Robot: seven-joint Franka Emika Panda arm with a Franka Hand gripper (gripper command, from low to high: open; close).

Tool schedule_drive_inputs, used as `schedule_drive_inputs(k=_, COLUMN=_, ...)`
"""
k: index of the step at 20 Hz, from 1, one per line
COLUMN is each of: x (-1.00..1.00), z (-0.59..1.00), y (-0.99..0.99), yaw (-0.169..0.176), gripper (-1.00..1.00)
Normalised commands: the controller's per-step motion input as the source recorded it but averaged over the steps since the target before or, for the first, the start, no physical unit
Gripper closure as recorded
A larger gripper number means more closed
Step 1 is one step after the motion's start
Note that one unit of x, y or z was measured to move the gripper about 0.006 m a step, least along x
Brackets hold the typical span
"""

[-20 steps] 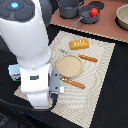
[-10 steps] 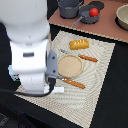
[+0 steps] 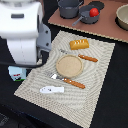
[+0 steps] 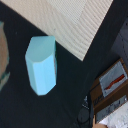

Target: Interact with the objects in diverse but meaningful ways.

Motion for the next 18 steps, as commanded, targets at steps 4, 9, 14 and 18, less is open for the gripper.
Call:
schedule_drive_inputs(k=4, x=-0.89, z=-0.15, y=0.14, yaw=0.0, gripper=-1.0)
schedule_drive_inputs(k=9, x=-0.97, z=-0.31, y=0.06, yaw=0.0, gripper=-1.0)
schedule_drive_inputs(k=14, x=-0.9, z=-0.37, y=0.0, yaw=-0.029, gripper=-1.0)
schedule_drive_inputs(k=18, x=-0.81, z=-0.44, y=0.0, yaw=-0.085, gripper=-1.0)
